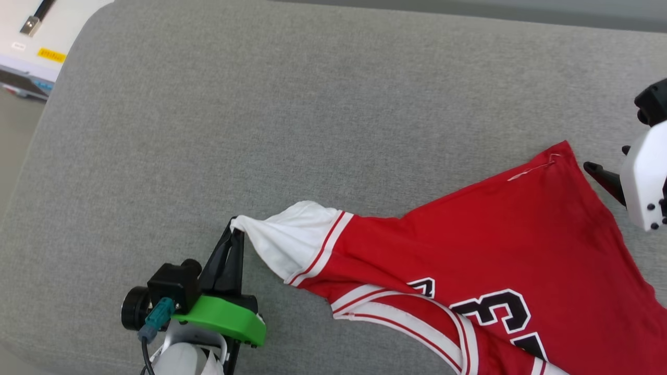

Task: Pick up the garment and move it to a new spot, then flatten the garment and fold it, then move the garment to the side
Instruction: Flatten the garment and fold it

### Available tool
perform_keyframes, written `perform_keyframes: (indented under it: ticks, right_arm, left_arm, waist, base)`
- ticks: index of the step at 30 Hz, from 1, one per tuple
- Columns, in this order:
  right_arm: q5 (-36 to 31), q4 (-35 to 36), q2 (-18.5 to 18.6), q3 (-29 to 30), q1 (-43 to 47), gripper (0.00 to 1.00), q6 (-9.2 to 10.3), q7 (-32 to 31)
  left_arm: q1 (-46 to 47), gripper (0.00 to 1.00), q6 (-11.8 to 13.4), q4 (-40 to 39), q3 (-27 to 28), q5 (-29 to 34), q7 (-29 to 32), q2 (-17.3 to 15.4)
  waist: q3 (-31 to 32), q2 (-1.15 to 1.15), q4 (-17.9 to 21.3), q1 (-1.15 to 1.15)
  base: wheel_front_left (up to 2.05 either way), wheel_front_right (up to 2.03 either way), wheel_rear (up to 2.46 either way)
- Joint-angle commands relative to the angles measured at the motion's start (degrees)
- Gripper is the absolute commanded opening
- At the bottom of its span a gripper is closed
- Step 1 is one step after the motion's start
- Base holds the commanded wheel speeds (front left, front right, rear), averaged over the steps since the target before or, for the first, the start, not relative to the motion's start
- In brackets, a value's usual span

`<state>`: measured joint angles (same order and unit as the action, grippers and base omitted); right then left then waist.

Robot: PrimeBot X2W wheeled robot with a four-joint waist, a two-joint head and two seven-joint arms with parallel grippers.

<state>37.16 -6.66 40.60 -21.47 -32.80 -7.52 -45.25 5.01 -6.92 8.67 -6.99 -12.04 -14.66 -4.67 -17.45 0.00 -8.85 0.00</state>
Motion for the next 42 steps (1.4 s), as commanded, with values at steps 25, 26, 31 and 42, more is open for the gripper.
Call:
perform_keyframes:
  ticks: [25, 26, 31, 42]
  right_arm:
    - [5.0, -18.5, -1.7, -17.4, -11.2, 0.0, 0.03, 11.7]
    - [4.9, -18.3, -1.6, -17.5, -11.4, 0.0, 0.03, 13.1]
    - [4.9, -17.4, -1.1, -16.3, -11.7, 0.0, 0.03, 22.6]
    - [2.0, -13.7, -3.0, -9.7, -11.5, 0.0, 0.03, 36.2]
  left_arm:
    - [2.8, 0.0, -0.3, -2.3, -0.6, 1.4, -0.3, 1.3]
    - [2.7, 0.0, -0.3, -2.3, -0.5, 1.5, -0.3, 1.1]
    - [2.8, 0.0, -0.4, -3.1, 0.0, 1.9, -0.3, -0.2]
    - [12.1, 0.0, -0.5, -5.9, 0.9, 0.9, 0.6, -6.4]
  waist:
    - [-2.0, 0.0, -1.9, 0.0]
    - [-1.3, 0.0, -1.7, 0.0]
    - [2.7, 0.0, 0.0, 0.0]
    - [8.6, 0.0, 3.8, 0.0]
  base:
    - [0.0, 0.0, 0.0]
    - [0.0, 0.0, 0.0]
    - [0.0, 0.0, 0.0]
    - [0.0, 0.0, 0.0]
